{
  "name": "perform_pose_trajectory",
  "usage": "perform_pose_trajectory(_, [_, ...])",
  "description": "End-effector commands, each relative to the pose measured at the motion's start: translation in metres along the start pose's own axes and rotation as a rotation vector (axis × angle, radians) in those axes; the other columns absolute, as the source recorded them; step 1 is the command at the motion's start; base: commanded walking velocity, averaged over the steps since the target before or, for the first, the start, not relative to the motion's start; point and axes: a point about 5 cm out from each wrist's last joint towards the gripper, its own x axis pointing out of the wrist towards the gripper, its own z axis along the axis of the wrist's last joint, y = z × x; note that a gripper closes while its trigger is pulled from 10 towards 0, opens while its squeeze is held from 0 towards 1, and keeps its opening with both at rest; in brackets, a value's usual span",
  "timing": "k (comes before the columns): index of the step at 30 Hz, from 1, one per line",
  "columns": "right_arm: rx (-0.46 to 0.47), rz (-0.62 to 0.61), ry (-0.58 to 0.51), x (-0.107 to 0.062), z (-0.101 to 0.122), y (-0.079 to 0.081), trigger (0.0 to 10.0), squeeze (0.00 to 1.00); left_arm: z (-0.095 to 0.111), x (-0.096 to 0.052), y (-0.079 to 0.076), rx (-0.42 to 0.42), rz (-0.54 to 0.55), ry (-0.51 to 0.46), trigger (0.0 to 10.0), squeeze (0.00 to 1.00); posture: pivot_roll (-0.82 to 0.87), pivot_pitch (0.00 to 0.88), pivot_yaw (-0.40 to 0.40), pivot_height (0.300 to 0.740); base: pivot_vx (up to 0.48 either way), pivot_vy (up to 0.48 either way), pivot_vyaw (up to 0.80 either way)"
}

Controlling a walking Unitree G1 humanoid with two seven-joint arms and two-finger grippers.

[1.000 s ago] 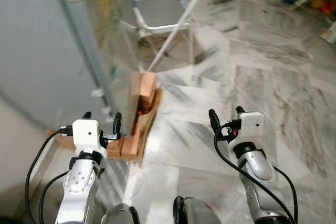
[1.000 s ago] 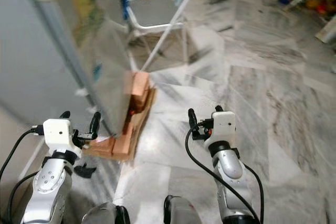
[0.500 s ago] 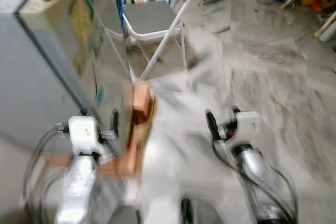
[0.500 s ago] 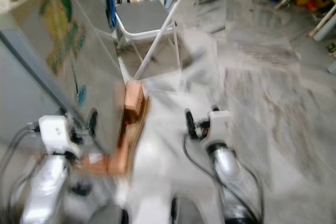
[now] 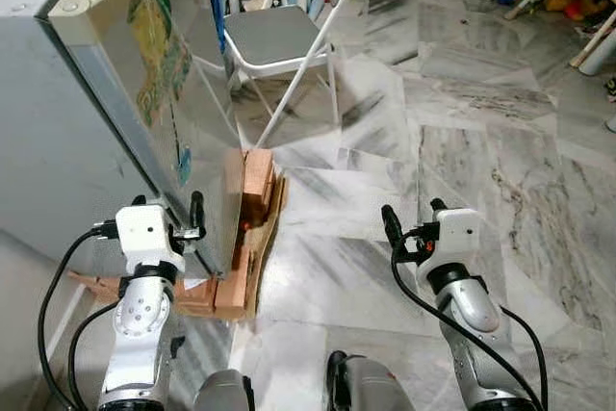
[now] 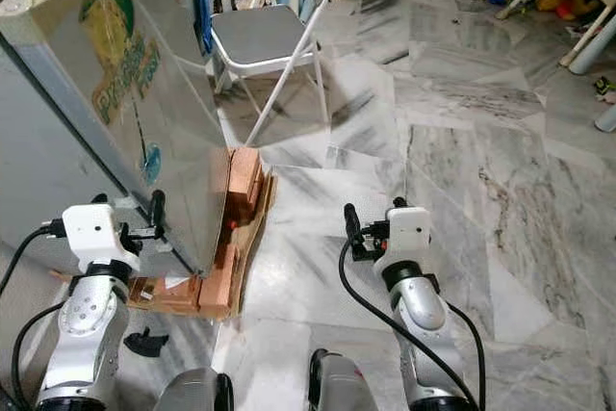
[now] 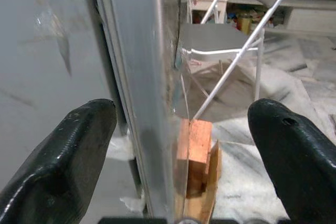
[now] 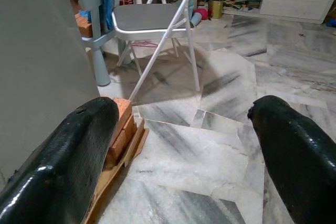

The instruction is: Restocking fridge

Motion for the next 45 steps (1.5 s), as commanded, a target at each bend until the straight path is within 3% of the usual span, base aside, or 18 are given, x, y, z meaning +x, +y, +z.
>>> perform_pose_trajectory(1, [-0.001,-0.012,0.0,-0.002,0.001,-0.003,10.0,0.0,-0.004,0.0,0.001,0.001,0.008,0.009,10.0,0.0,0.07,0.144,-0.026,0.74,0.0,0.0,0.0])
perform_pose_trajectory(8, [-0.006,-0.01,0.003,-0.003,0.001,-0.004,10.0,0.0,-0.003,0.005,-0.004,-0.034,-0.016,-0.001,10.0,0.0,0.06,0.144,-0.029,0.74,0.0,0.0,-0.17])
perform_pose_trajectory(13, [-0.006,-0.015,0.001,-0.004,0.001,-0.006,10.0,0.0,-0.005,-0.003,0.002,-0.026,-0.005,0.003,10.0,0.0,0.06,0.147,-0.027,0.74,0.0,0.188,-0.76])
perform_pose_trajectory(21, [-0.005,-0.008,0.007,-0.005,0.0,-0.004,10.0,0.0,-0.007,-0.014,0.01,-0.006,-0.001,0.013,10.0,0.0,0.07,0.149,-0.036,0.74,0.0,0.431,0.0])
perform_pose_trajectory(34, [0.01,-0.005,0.02,-0.005,-0.002,-0.004,10.0,0.0,-0.002,-0.021,0.001,0.018,-0.04,0.013,10.0,0.0,0.08,0.15,-0.029,0.74,0.0,0.067,0.0])
perform_pose_trajectory(45, [0.041,0.005,0.049,-0.003,-0.007,-0.006,10.0,0.0,0.004,-0.03,-0.034,-0.062,-0.316,0.02,10.0,0.0,0.09,0.152,-0.042,0.74,0.0,0.0,0.0])
